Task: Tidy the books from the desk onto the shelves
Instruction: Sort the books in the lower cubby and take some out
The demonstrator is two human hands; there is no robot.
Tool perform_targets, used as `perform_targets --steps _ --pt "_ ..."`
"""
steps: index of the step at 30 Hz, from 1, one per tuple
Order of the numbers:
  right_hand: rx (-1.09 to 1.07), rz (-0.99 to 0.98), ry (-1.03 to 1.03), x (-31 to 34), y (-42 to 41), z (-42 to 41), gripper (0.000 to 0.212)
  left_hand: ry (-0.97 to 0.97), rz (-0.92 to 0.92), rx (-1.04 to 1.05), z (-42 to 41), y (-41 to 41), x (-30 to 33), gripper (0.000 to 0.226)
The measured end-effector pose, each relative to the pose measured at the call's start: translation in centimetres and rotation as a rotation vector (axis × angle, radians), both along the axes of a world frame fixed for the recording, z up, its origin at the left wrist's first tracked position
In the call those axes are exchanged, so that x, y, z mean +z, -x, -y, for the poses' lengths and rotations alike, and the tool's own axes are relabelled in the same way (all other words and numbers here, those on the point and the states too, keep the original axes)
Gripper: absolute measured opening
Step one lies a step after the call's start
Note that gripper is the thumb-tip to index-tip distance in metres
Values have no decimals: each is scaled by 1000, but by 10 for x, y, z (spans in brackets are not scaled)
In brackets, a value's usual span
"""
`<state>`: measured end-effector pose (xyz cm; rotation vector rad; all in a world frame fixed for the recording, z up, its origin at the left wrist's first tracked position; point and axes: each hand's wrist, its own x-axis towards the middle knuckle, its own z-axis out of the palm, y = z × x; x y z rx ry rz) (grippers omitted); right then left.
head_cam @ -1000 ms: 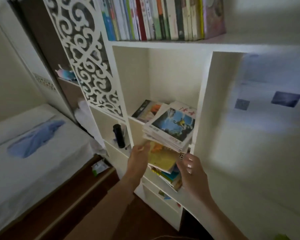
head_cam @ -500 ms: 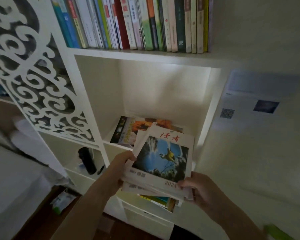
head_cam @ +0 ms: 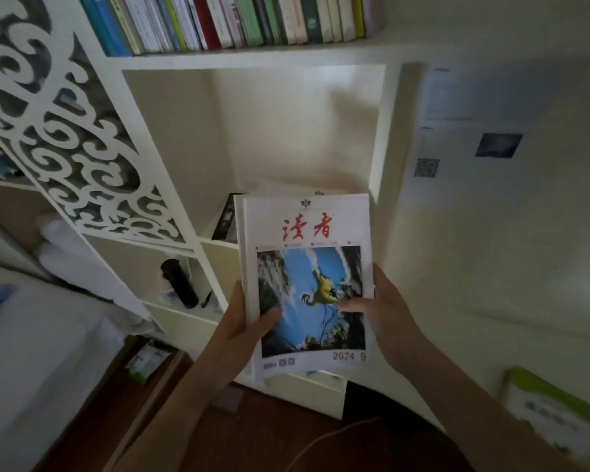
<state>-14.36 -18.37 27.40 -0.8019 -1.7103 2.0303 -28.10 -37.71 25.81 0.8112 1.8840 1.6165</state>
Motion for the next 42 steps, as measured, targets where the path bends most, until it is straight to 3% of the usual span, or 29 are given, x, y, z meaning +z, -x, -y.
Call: perform_targets --steps 4,9,13,17,23,26,32,37,39,42 --pt "28 -10 -55 -19 -56 -16 58 -31 69 47 -15 -56 -31 68" --pt "-144 49 -48 -75 -133 -56 57 91 128 -110 -72 -113 -81 70" --pt "-264 122 -80 -125 -172 -114 48 165 20 -139 -168 -134 -135 48" --pt "-350 140 -81 -177 -187 -159 44 229 62 -133 -239 -142 -185 17" --pt "-368 209 42 -222 -201 -182 40 273 120 -113 -267 -149 -226 7" --pt "-365 194 24 -230 -200 -184 38 187 175 -94 -271 -149 -221 20" --pt "-418 176 43 -223 -195 -190 41 -31 83 -93 -276 -141 -188 51" --pt "-515 269 62 -258 -190 -184 39 160 202 -57 -274 -152 -222 26" --pt "-468 349 62 -272 -189 -181 28 253 229 -40 -273 -159 -242 36" --pt "-440 414 91 -286 -188 -185 29 279 290 15 -275 -163 -260 31"
